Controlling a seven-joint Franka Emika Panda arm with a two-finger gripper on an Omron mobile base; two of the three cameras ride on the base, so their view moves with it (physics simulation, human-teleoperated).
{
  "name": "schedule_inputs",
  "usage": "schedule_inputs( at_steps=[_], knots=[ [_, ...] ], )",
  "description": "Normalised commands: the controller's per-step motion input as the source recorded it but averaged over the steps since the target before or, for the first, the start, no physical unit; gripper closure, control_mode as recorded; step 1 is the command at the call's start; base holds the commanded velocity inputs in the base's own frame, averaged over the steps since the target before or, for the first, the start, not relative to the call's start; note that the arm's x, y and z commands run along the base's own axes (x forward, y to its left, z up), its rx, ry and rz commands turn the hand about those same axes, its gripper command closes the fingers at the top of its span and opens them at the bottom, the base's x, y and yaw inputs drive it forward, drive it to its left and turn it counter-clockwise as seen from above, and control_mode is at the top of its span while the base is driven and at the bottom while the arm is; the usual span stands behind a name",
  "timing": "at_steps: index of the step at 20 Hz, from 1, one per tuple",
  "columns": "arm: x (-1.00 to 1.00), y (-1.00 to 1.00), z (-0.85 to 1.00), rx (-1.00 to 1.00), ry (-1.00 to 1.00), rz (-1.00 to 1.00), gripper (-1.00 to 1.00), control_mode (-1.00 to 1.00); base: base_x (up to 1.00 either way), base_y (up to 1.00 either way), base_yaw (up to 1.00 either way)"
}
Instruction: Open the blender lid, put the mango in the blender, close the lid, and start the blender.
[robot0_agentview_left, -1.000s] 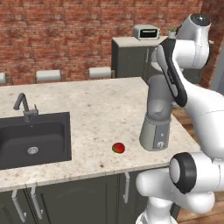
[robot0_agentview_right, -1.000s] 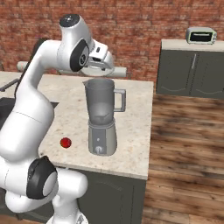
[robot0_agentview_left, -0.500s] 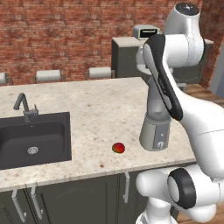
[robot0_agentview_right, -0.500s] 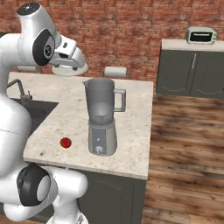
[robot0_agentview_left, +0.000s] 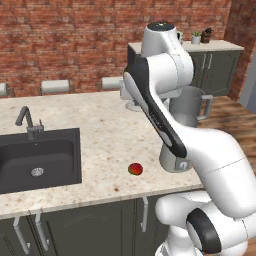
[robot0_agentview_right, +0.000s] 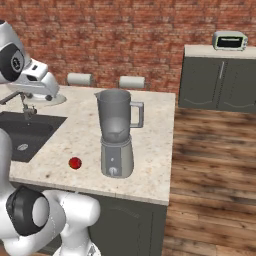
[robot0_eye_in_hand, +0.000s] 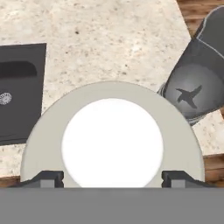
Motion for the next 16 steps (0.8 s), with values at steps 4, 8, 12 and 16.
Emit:
schedule_inputs(
  at_steps=[4, 8, 12, 16],
  knots=[
    [0.0, 0.81, -1.0, 0.0, 0.33, 0.05, 1.0, -1.0, 0.0, 0.0, 0.0],
    [0.0, 0.58, -0.99, -0.11, 0.34, 0.1, 1.0, -1.0, 0.0, 0.0, 0.0],
    [0.11, 0.48, -0.93, -0.22, 0.25, 0.09, 1.0, -1.0, 0.0, 0.0, 0.0],
    [0.12, 0.55, -0.96, -0.1, 0.07, 0.01, 1.0, -1.0, 0.0, 0.0, 0.0]
  ],
)
